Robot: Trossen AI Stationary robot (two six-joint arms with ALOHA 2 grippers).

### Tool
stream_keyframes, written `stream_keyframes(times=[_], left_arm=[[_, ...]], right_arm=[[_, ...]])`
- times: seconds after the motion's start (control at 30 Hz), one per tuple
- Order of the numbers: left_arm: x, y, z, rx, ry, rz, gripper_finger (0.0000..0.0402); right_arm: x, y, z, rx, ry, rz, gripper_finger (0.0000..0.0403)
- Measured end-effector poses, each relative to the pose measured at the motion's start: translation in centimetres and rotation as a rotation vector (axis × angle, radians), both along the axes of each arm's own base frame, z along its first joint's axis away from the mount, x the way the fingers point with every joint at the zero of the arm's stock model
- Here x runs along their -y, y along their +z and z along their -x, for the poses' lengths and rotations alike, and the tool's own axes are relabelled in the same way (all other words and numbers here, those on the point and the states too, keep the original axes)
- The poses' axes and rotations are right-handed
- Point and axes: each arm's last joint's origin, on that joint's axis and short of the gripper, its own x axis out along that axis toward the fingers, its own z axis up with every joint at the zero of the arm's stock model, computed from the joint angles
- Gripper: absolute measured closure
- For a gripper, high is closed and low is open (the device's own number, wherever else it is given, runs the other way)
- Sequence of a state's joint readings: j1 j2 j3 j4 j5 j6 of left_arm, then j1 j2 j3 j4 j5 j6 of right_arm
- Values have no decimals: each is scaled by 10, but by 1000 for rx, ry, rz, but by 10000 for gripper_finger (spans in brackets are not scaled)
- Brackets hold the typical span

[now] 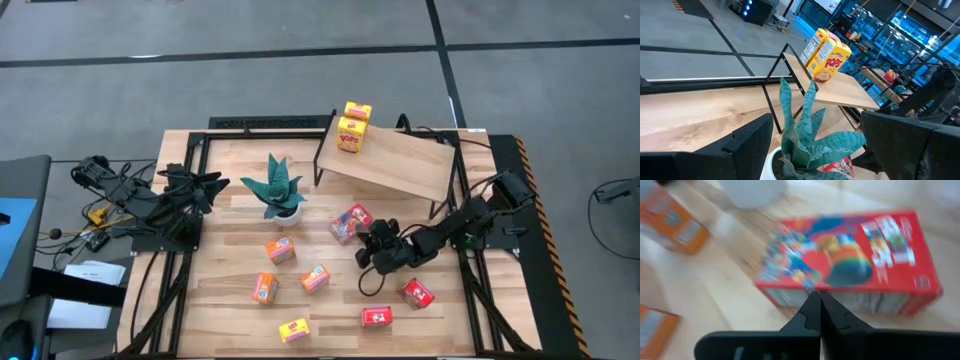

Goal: Stack cereal on shelf
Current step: Put the top red cereal box on the shelf, then put the right red cereal box on the shelf

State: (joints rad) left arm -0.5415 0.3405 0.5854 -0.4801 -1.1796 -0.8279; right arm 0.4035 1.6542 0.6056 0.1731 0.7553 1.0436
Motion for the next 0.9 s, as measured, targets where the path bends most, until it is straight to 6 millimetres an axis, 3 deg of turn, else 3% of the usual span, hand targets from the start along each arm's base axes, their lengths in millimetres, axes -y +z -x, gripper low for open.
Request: stream_keyframes(times=[0.1,0.23,0.4,0.6,0.73,0.9], left_arm=[[1,0,-1,5,-48,18,109],[3,2,-3,21,-85,37,109],[1,3,-2,29,-7,22,109],[0,3,-1,30,16,16,109],[1,2,-1,34,3,28,109],[1,2,-1,39,4,34,109]], right_arm=[[2,27,0,39,52,38,389],[5,80,15,66,224,27,387],[11,148,52,74,441,-252,369],[8,215,101,-42,591,-590,304],[6,250,121,-95,585,-664,268],[-6,272,128,-263,550,-696,239]])
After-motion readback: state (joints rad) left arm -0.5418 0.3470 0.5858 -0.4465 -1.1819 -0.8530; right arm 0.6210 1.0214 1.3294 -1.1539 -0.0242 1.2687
